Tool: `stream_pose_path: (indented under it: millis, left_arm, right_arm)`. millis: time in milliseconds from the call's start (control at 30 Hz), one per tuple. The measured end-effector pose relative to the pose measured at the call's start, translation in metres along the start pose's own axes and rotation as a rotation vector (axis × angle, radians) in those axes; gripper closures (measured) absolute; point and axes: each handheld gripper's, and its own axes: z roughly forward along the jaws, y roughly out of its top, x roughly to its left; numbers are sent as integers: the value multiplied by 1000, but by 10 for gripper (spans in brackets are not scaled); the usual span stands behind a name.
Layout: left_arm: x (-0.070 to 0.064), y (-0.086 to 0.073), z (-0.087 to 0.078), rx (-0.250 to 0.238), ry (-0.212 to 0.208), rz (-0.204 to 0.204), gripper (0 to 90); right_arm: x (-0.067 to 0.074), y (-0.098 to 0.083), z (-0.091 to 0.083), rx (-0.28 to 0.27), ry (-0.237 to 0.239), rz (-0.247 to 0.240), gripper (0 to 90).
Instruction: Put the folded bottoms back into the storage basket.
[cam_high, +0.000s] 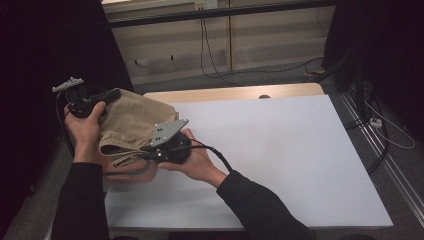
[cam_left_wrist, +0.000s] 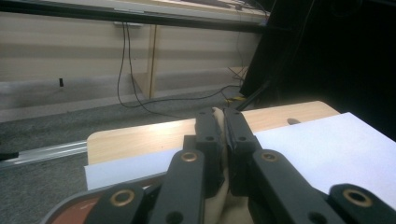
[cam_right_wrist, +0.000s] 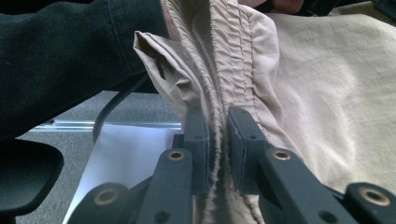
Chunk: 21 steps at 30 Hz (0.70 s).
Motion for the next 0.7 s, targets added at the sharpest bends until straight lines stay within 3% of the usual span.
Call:
stream_pose_path:
  millis: [333,700]
  left_arm:
    - [14,3,-6,-10,11,-23,864]
    - [24,9,-15,-27,36,-9,865]
  right_arm:
    - [-2,14,15,12,17,-8,787]
    - [-4,27,28,18,12,-16,788]
